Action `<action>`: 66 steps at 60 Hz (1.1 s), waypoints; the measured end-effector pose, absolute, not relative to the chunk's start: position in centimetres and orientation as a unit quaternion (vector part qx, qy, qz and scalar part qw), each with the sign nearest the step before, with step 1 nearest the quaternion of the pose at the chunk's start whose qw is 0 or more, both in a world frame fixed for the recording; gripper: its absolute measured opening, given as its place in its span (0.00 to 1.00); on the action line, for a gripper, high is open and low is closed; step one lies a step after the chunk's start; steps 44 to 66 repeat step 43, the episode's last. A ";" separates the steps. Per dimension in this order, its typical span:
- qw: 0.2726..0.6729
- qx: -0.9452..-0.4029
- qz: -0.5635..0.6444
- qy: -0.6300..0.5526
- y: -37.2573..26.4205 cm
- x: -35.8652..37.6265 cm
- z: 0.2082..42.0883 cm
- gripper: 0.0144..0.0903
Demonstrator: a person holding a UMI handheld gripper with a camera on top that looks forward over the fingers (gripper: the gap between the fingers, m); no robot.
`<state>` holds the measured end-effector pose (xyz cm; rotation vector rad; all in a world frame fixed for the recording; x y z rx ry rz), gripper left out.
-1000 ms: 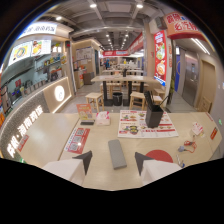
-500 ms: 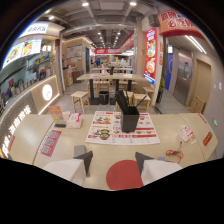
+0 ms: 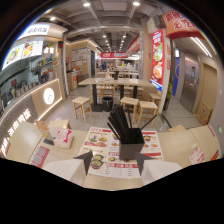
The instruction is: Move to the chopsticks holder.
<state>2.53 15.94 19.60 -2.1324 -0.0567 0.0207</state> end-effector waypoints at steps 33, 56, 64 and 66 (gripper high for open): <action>0.477 -0.879 0.013 -0.024 20.5 2.3 17.3 0.92; 0.477 -0.879 0.012 -0.023 20.6 2.5 17.4 0.92; 0.477 -0.879 0.012 -0.023 20.6 2.5 17.4 0.92; 0.477 -0.879 0.012 -0.023 20.6 2.5 17.4 0.92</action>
